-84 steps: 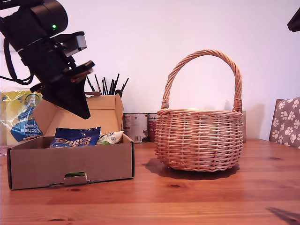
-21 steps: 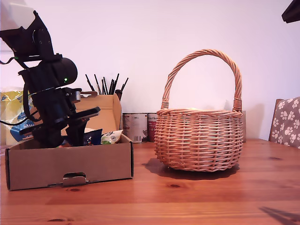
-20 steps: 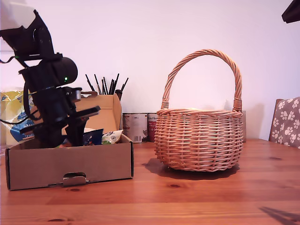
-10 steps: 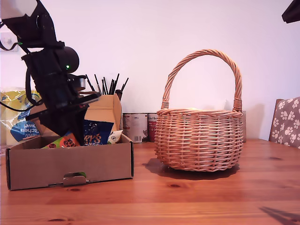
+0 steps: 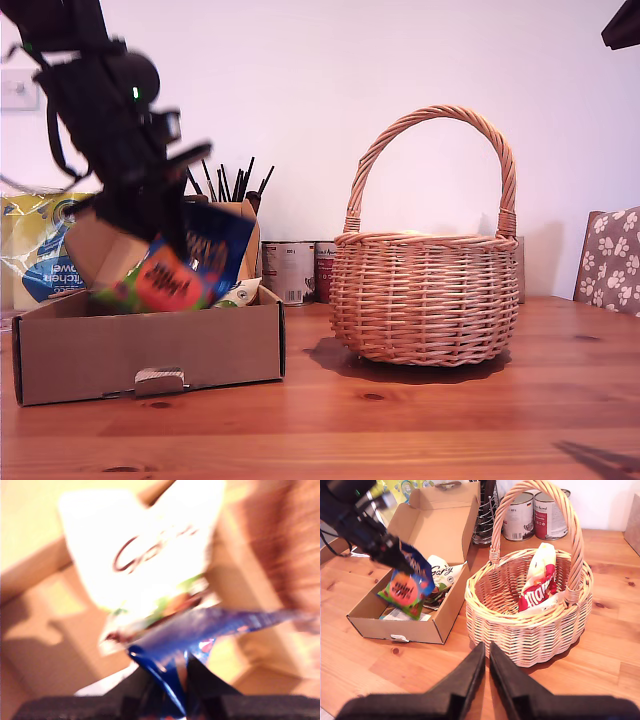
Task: Move the bags of Easter eggs from the cardboard box on the left into the woven basket on the right side.
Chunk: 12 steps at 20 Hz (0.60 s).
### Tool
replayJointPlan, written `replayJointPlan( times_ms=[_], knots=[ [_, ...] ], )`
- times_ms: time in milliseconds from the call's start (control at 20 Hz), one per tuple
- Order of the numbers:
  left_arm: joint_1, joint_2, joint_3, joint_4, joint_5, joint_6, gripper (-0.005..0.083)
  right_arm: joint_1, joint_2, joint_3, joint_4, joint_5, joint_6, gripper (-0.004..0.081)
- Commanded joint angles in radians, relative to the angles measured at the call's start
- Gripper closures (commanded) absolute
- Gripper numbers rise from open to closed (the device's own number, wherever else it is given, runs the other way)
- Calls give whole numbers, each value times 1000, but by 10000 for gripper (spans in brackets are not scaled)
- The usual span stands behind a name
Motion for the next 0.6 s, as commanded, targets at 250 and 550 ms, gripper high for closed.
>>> replayJointPlan(
  times_ms=[250, 550],
  knots=[
    [8, -51, -4, -1, 22, 42, 789, -2, 3, 12, 8, -3, 3, 780],
    [2, -90, -4, 71, 177, 3, 793, -2, 3, 12, 8, -3, 4, 780]
  ],
)
